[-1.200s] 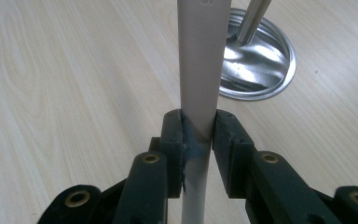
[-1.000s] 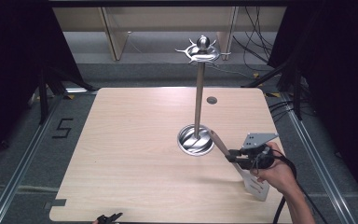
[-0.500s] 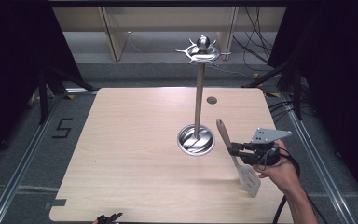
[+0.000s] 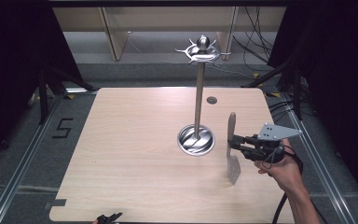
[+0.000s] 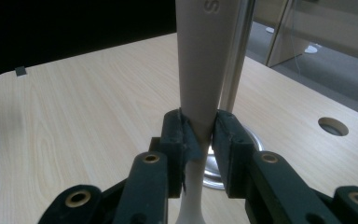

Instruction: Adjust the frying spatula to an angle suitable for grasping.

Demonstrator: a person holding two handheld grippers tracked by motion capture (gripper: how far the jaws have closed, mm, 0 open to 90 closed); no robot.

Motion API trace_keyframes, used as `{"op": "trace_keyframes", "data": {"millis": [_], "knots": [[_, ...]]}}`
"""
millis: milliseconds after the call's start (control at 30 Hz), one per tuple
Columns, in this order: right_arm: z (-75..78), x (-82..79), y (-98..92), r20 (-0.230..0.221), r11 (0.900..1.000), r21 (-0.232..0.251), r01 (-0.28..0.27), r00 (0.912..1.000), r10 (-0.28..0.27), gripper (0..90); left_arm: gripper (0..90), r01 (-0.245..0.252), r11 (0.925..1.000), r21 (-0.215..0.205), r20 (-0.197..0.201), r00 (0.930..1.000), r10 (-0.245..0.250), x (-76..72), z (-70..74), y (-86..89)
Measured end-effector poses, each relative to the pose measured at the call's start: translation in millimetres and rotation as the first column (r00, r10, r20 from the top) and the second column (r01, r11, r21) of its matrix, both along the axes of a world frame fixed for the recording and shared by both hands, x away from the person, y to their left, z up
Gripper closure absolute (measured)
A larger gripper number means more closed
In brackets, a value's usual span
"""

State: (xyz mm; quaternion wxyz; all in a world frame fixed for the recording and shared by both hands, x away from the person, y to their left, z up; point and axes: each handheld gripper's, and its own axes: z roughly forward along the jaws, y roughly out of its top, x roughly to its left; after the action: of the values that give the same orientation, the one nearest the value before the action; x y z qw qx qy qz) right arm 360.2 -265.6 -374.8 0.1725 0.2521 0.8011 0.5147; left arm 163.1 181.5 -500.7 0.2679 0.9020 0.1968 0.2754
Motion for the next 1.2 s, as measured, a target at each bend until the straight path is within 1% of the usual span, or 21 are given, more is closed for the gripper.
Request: {"op": "trace_keyframes", "data": {"millis": [133, 167, 200, 267, 300, 333, 367, 400, 433, 533, 567, 633, 667, 700, 800, 867, 967, 1000, 1033, 1100, 1200], "knots": [[2.8, 0.8, 2.4, 0.025, 1.0, 0.031, 0.0, 0.9997, -0.001, 75.3, 18.1, 0.0, 1.0, 0.0, -0.001, 1.0, 0.0, 0.2, 0.1, 0.1], [4.0, 2.4, 2.6, 0.03, 0.999, 0.037, -0.018, 0.9994, 0.017, 75.3, 18.1, -0.001, 1.0, -0.002, -0.002, 1.0, 0.001, 0.3, -0.4, 0.0], [5.0, 1.3, 4.0, 0.025, 0.999, 0.042, -0.009, 0.9996, 0.008, 75.3, 18.1, 0.007, 1.0, -0.004, -0.012, 0.9999, -0.007, 0.9, -1.2, -0.4], [6.4, 2.1, 5.7, 0.042, 0.999, 0.043, -0.014, 0.999, 0.012, 75.3, 18.2, 0.009, 1.0, -0.002, -0.016, 0.9998, -0.01, 1.2, -0.7, 0.1], [7.4, 2.7, 7.0, 0.05, 0.999, 0.045, -0.012, 0.9987, 0.01, 75.3, 18.2, 0.002, 1.0, -0.002, -0.007, 1.0, -0.002, 1.7, -1.8, -0.4], [8.8, 2.5, 8.7, 0.051, 0.998, 0.058, -0.008, 0.9987, 0.005, 75.3, 18.2, 0.012, 0.9999, -0.007, -0.022, 0.9997, -0.012, 1.8, -1.9, -0.3], [11.1, 2.4, 10.2, 0.052, 0.998, 0.057, -0.013, 0.9986, 0.01, 75.3, 18.2, 0.019, 0.9998, -0.008, -0.031, 0.9993, -0.019, 1.5, -1.1, 0.2], [14.2, 2.8, 11.3, 0.06, 0.999, 0.05, -0.02, 0.9981, 0.017, 75.3, 18.2, 0.004, 1.0, -0.005, -0.011, 0.9999, -0.004, 1.7, -3.0, -0.8], [16.6, 3.3, 13.4, 0.079, 0.999, 0.052, -0.014, 0.9968, 0.01, 75.3, 18.2, 0.0, 1.0, -0.005, -0.008, 1.0, 0.0, 1.8, -3.0, -0.8], [24.5, 4.2, 17.5, 0.077, 0.999, 0.046, -0.006, 0.9971, 0.002, 75.3, 18.2, 0.003, 1.0, -0.005, -0.017, 0.9998, -0.003, 2.2, -2.8, -0.2], [25.9, 5.2, 19.4, 0.089, 0.998, 0.056, 0.006, 0.996, -0.011, 75.3, 18.2, -0.006, 0.9999, -0.009, -0.008, 0.9999, 0.005, 2.4, -2.6, 0.0], [30.1, 7.8, 20.8, 0.085, 0.999, 0.048, 0.001, 0.9964, -0.005, 75.3, 18.2, -0.007, 0.9999, -0.008, -0.01, 0.9999, 0.007, 2.6, -2.3, 0.6], [33.5, 10.5, 23.3, 0.087, 0.999, 0.053, 0.014, 0.996, -0.019, 75.3, 18.2, 0.006, 1.0, -0.007, -0.026, 0.9996, -0.006, 2.3, -1.6, 1.2], [33.5, 10.5, 23.3, 0.087, 0.999, 0.053, 0.014, 0.996, -0.019, 75.3, 18.2, 0.001, 0.9999, -0.011, -0.023, 0.9997, -0.001, 2.3, -2.1, 1.1], [40.8, 14.3, 26.2, 0.106, 0.999, 0.033, 0.024, 0.994, -0.027, 75.3, 18.2, 0.001, 0.9999, -0.011, -0.021, 0.9998, -0.002, 2.0, -1.9, 0.9], [48.1, 16.5, 30.4, 0.082, 0.999, 0.035, 0.035, 0.996, -0.037, 75.3, 18.2, -0.002, 1.0, 0.0, -0.009, 1.0, 0.002, 1.8, -2.0, 0.3], [52.6, 21.1, 32.7, 0.098, 0.999, 0.032, 0.038, 0.9943, -0.041, 75.3, 18.2, 0.0, 1.0, -0.002, -0.014, 0.9999, 0.0, 1.9, -1.8, 0.5], [53.8, 20.7, 34.3, 0.077, 0.998, 0.039, 0.049, 0.9957, -0.052, 75.3, 18.2, -0.003, 1.0, -0.001, -0.012, 0.9999, 0.003, 1.8, -1.7, 0.5], [56.2, 23.4, 34.1, 0.098, 0.999, 0.024, 0.047, 0.994, -0.049, 75.3, 18.2, -0.004, 1.0, 0.001, -0.007, 1.0, 0.004, 1.6, -1.5, 0.6], [59.2, 24.8, 37.4, 0.081, 0.998, 0.031, 0.048, 0.9954, -0.05, 75.3, 18.2, 0.002, 1.0, -0.002, -0.015, 0.9999, -0.002, 2.3, -1.9, 0.6], [65.2, 28.4, 40.8, 0.097, 0.999, 0.019, 0.045, 0.9942, -0.046, 75.3, 18.2, -0.005, 1.0, 0.002, -0.008, 1.0, 0.005, 1.9, -1.7, 0.8]]}}
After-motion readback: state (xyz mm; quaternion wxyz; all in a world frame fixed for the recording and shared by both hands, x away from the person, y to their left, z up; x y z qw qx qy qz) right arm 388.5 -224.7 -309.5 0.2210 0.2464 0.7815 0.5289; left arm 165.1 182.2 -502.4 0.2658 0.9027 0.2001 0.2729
